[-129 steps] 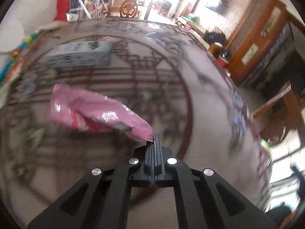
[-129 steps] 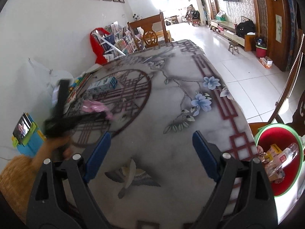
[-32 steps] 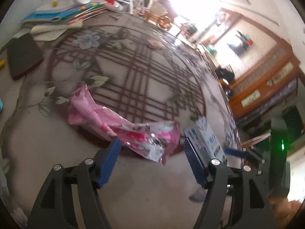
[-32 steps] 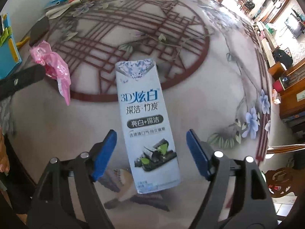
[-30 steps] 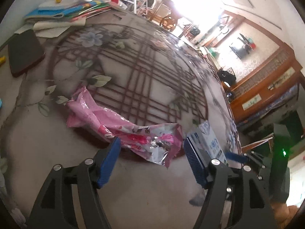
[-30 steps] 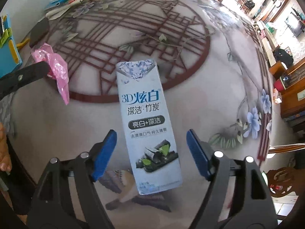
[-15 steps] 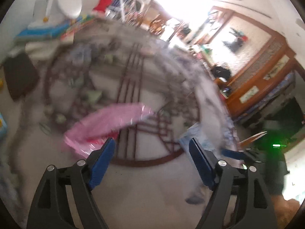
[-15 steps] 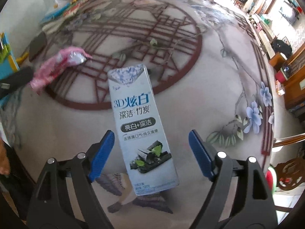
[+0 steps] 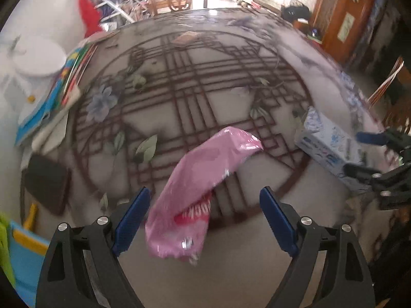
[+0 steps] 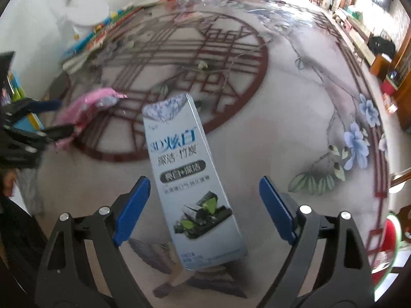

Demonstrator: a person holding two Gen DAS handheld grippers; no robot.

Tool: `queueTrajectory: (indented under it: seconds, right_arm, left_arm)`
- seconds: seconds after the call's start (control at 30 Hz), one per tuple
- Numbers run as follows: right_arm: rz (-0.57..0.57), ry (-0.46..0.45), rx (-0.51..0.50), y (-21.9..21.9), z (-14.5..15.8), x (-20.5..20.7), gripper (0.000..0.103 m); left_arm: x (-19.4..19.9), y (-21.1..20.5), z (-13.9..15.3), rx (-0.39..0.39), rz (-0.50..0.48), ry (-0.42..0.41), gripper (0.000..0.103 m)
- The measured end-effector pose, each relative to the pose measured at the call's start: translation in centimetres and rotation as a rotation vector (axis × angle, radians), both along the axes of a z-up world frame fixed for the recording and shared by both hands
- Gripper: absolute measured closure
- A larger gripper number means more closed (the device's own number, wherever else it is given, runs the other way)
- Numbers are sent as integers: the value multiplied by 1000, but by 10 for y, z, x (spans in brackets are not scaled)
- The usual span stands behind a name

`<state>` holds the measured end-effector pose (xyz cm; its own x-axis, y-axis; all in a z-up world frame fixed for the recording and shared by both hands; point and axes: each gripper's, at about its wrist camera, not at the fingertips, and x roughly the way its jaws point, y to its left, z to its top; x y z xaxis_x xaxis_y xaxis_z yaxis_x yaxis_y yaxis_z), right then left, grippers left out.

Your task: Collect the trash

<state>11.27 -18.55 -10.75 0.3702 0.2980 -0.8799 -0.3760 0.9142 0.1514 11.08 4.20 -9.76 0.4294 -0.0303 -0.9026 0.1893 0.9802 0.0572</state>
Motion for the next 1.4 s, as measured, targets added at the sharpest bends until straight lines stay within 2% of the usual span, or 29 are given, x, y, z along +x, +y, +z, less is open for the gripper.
queueTrajectory:
  seconds: [0.07, 0.17, 0.23, 0.27, 0.3, 0.4, 0.5, 0.67, 0.73, 0.9, 1.13, 1.27, 1.4]
  right_arm:
    - [7, -6, 0, 3, 0, -1, 17]
    - [37, -41, -45, 14, -1, -4, 22]
    - [52, -73, -83, 20, -2, -7, 36]
    - [60, -81, -100, 23, -2, -8, 43]
    - [69, -79, -119, 26, -5, -8, 50]
    - [74, -81, -121, 25, -3, -10, 52]
    - [48, -101, -87, 17, 7, -15, 53]
    - [-18, -162, -31, -6, 38, -25, 53]
    - [-73, -201, -3, -23, 52, -33, 53]
    - [-182, -267, 86, -66, 81, -57, 53]
    - [-350, -340, 200, -142, 115, -103, 53]
    - [-450, -362, 261, -187, 124, -126, 53]
    - [-547, -387, 250, -227, 124, -143, 53]
  left_arm:
    - [7, 0, -11, 16, 19, 27, 41]
    - [12, 0, -23, 16, 31, 72, 50]
    - [11, -2, -26, 44, 37, 69, 60]
    - [11, -2, -25, 36, 40, 61, 73]
    - [10, -2, -25, 20, 44, 58, 76]
    - [5, -4, -12, -11, 65, -14, 78]
    - [-11, -13, 14, -58, 67, -120, 78]
    - [-41, -39, 47, -54, 40, -230, 78]
    - [-54, -48, 61, -90, 37, -257, 78]
    - [-77, -79, 87, -139, 2, -311, 78]
    - [-92, -142, 118, -173, -125, -373, 78]
    - [-99, -186, 123, -198, -212, -371, 78]
    - [-98, -226, 121, -260, -302, -326, 78]
